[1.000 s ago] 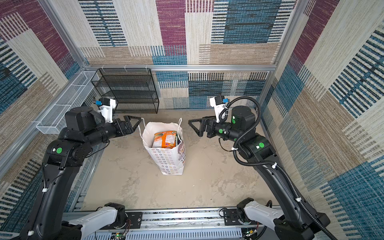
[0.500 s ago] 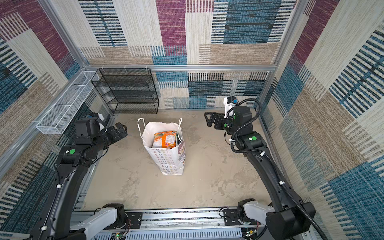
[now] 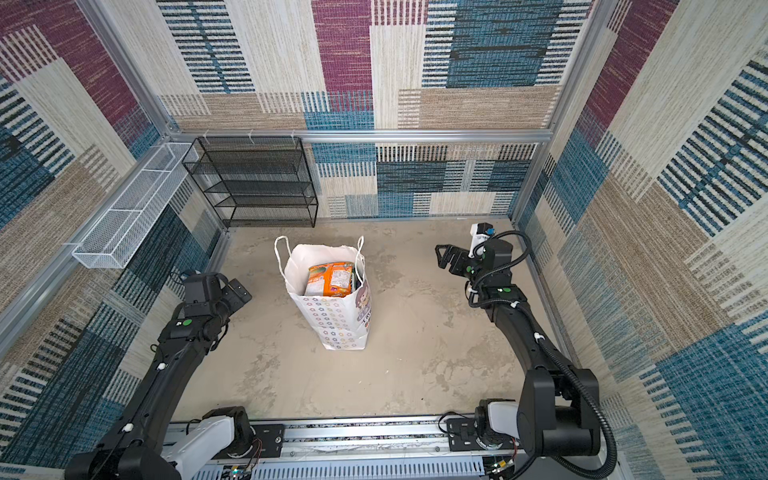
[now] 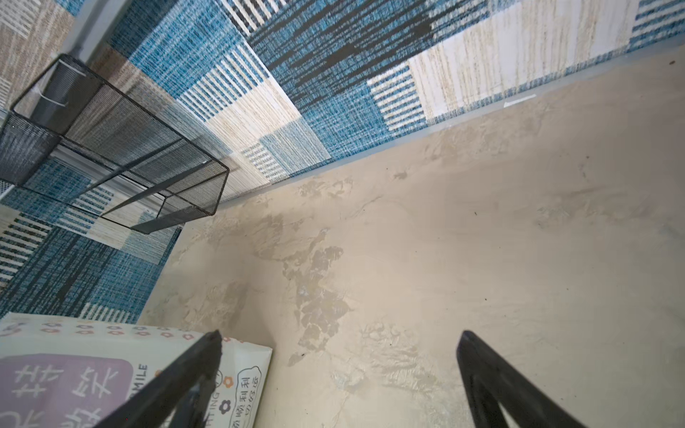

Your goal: Place the snacks into the paper bag

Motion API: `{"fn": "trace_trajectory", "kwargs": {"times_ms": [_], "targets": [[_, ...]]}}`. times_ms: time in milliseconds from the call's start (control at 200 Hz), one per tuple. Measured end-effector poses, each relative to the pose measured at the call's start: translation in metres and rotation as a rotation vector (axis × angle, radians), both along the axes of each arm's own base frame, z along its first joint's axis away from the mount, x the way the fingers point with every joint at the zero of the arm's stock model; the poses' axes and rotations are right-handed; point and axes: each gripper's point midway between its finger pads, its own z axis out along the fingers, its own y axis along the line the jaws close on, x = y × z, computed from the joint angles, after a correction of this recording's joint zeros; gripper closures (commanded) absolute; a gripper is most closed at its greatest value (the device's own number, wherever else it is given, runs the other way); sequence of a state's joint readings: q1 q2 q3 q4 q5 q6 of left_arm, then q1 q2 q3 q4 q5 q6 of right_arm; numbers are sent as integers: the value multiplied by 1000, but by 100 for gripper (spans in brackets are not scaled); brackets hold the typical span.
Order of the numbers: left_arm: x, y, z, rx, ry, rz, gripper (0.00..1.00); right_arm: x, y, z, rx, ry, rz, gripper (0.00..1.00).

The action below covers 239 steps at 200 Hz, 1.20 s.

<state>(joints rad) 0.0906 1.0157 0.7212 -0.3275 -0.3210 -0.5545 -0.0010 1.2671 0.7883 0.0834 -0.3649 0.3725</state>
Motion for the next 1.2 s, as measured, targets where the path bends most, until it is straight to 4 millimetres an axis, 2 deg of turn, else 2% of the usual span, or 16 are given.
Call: {"fn": "trace_trajectory", "kwargs": {"times_ms": [70, 220, 396, 606, 756, 886, 987, 1127, 1197], "targets": [[0, 6, -12, 23, -5, 27, 1, -8, -4, -10, -34, -34, -15, 0], [6, 12, -30, 73, -9, 34, 1, -21, -18, -12, -147, -161, -65, 0], [14, 18, -58, 150, 13, 14, 1, -23, -34, -16, -231, -219, -140, 0], [31, 21, -82, 231, 18, -33, 0, -22, -46, -37, -268, -213, -199, 0], [52, 18, -86, 259, 12, -62, 0, -27, -55, -51, -295, -217, -247, 0], [71, -15, -81, 341, -20, -178, 4, -26, -64, -64, -324, -204, -292, 0], [81, -38, -80, 410, -20, -260, 3, -23, -70, -72, -351, -202, -319, 0], [85, -34, -72, 453, -30, -260, 2, -23, -74, -90, -377, -177, -333, 0], [86, -31, -71, 454, -32, -263, 2, -22, -74, -90, -393, -186, -328, 0]]}}
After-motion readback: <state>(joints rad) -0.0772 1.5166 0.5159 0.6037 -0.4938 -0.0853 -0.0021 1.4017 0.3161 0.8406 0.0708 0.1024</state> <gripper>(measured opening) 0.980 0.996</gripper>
